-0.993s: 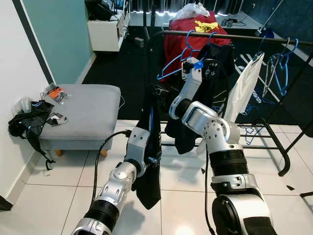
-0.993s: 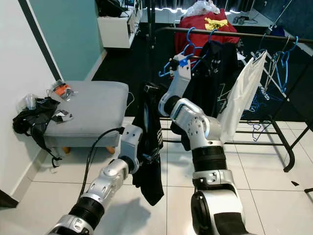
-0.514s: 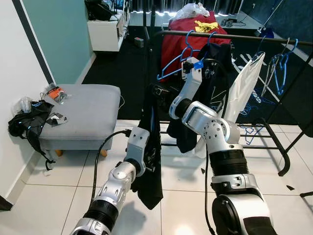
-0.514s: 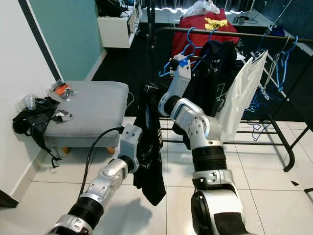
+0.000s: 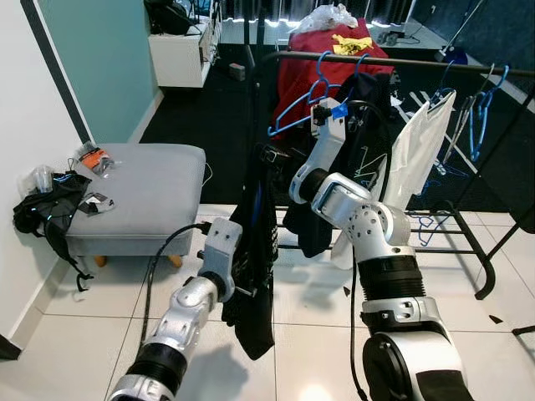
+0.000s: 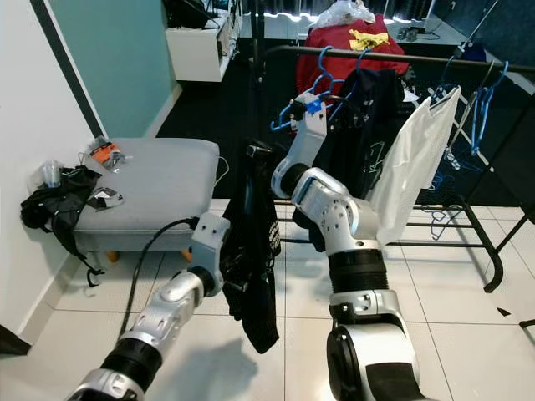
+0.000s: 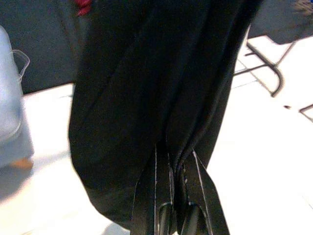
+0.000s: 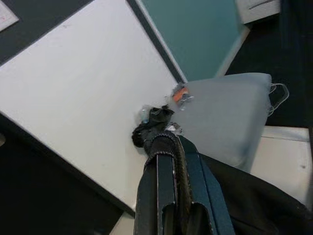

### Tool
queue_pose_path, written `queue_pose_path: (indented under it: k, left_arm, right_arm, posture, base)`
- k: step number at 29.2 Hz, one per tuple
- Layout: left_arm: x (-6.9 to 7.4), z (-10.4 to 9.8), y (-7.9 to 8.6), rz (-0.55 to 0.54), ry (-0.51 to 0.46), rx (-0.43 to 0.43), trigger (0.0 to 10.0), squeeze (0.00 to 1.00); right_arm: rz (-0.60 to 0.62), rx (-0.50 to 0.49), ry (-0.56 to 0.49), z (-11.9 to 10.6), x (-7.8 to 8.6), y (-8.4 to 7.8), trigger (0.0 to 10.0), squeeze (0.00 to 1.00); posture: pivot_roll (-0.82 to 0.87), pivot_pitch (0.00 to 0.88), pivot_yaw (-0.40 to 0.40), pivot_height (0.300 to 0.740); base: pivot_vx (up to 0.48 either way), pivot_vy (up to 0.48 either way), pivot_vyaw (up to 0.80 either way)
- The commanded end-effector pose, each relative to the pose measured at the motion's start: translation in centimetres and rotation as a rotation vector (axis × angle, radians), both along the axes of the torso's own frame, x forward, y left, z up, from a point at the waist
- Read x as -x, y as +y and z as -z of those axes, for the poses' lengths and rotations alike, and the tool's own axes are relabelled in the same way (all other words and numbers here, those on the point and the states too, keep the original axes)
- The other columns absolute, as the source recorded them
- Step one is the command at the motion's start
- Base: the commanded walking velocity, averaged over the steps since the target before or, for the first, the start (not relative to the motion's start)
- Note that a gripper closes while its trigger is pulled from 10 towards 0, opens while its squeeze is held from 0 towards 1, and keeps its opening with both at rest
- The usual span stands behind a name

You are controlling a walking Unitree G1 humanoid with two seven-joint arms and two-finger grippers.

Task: Hang hanger

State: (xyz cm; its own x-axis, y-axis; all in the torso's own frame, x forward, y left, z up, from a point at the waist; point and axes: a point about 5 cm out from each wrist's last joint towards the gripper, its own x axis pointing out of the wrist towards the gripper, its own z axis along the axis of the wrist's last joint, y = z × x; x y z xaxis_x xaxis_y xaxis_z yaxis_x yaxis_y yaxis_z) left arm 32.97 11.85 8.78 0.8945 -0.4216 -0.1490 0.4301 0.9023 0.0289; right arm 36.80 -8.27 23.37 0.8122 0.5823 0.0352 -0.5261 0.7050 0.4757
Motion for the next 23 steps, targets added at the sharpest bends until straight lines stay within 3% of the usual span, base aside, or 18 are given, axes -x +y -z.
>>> queue_pose_path:
  k: [1,5,7,8,10,14,17,20,21,22,23]
  left_arm:
    - [0.1,-0.4,1.0,0.006,-0.016,0.009,0.0,0.0]
    - [0.3,-1.3,2.0,0.054,-0.071,-0.016,0.0,0.0]
    - [0.7,-3.3,4.1,0.077,-0.147,-0.052,0.0,0.0]
    - [0.7,-3.3,4.1,0.077,-0.147,-0.052,0.0,0.0]
    - [1.0,-5.8,5.9,0.083,-0.206,-0.075,0.0,0.0]
    - [1.3,-7.4,6.4,0.104,-0.234,-0.077,0.0,0.0]
    - [2.4,-8.8,5.5,0.186,-0.275,-0.088,0.0,0.0]
    - [2.6,-9.0,5.3,0.199,-0.281,-0.097,0.0,0.0]
    - [2.8,-9.1,5.1,0.208,-0.28,-0.096,1.3,0.0]
    - [2.8,-9.1,5.1,0.208,-0.28,-0.096,1.3,0.0]
    - [3.0,-9.0,5.0,0.212,-0.264,-0.121,3.6,0.0]
  right_arm:
    - [0.038,0.007,0.004,0.5,0.0,-0.8,0.0,0.0]
    - [0.068,0.017,0.029,1.6,0.3,-1.8,0.0,0.0]
    - [0.119,0.031,0.082,3.7,1.0,-3.3,0.0,0.0]
    - [0.119,0.031,0.082,3.7,1.0,-3.3,0.0,0.0]
    - [0.17,0.115,0.138,6.7,2.3,-4.6,0.0,0.0]
    - [0.189,0.178,0.167,8.7,3.3,-5.0,0.0,0.0]
    - [0.207,0.27,0.17,10.5,4.3,-5.3,0.0,0.0]
    - [0.208,0.288,0.17,10.8,4.5,-5.3,0.0,0.0]
    - [0.211,0.299,0.174,11.2,4.7,-5.4,0.0,0.0]
    - [0.211,0.299,0.174,11.2,4.7,-5.4,0.0,0.0]
    - [0.216,0.315,0.182,11.8,5.0,-5.5,0.0,0.0]
  posture:
    - [-0.02,0.06,-0.027,0.74]
    - [-0.01,0.047,-0.027,0.74]
    - [0.0,0.034,-0.019,0.74]
    - [0.0,0.034,-0.019,0.74]
    - [0.0,0.021,-0.007,0.74]
    - [0.01,0.015,0.002,0.74]
    - [0.01,0.007,0.008,0.74]
    - [0.01,0.007,0.008,0.74]
    - [0.01,0.002,0.008,0.74]
    - [0.01,0.002,0.008,0.74]
    - [0.02,0.0,0.008,0.74]
  base:
    - [0.0,0.0,0.0]
    - [0.0,0.0,0.0]
    - [0.0,0.0,0.0]
    - [0.0,0.0,0.0]
    - [0.0,0.0,0.0]
    - [0.0,0.0,0.0]
    - [0.0,0.0,0.0]
    - [0.0,0.0,0.0]
    - [0.0,0.0,0.0]
    - [0.0,0.0,0.0]
    - [0.0,0.0,0.0]
